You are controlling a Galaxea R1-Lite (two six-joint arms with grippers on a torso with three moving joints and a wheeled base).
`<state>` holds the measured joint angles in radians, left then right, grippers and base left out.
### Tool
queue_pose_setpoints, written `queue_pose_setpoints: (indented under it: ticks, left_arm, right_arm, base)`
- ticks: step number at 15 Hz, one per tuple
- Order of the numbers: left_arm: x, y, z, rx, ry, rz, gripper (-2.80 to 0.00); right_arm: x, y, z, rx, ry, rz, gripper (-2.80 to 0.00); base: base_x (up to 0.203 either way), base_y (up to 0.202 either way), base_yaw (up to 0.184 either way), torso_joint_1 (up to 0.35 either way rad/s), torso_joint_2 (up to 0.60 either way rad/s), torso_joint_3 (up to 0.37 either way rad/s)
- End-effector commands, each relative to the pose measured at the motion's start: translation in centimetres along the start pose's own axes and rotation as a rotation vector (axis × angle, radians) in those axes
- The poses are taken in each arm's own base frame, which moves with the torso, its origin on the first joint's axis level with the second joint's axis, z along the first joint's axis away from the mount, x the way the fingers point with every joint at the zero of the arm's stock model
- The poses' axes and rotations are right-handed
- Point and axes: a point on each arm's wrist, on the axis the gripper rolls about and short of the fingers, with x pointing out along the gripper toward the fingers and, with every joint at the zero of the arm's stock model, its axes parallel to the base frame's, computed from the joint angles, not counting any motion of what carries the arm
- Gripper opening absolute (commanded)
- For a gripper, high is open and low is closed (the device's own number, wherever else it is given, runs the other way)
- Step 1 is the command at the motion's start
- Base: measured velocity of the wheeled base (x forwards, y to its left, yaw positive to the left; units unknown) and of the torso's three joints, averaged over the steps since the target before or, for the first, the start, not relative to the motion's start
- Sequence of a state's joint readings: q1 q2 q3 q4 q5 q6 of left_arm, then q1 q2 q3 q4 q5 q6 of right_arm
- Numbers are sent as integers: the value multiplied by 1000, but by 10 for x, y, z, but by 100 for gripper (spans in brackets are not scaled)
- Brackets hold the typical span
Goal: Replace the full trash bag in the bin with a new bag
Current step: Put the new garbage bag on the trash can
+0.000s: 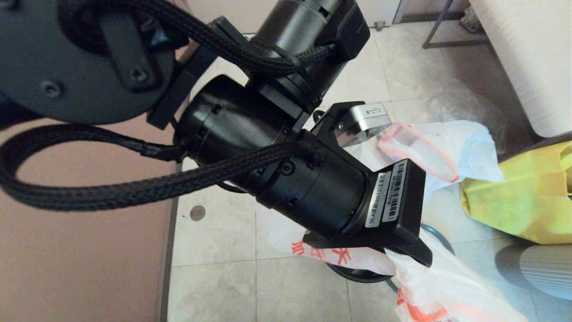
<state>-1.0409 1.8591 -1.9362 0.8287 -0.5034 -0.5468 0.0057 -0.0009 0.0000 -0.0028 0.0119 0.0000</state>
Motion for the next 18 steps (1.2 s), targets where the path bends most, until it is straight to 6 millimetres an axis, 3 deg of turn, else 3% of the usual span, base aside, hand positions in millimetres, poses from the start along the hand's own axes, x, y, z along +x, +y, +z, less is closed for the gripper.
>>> queue_pose_setpoints:
  ticks: [1,6,18]
  left_arm:
    - [10,1,1,-5,22,-7,-280]
    - [20,-8,0,16,31,-49,-280]
    - [15,6,-10,-75,127,33,-280]
  right_arm:
    - [0,0,0,0,1,1,-280]
    - [0,0,0,0,1,1,-280]
    - [0,0,0,0,1,1,-280]
  base:
    - [0,0,0,0,0,0]
    - [0,0,0,0,0,0]
    - [0,0,0,0,0,0]
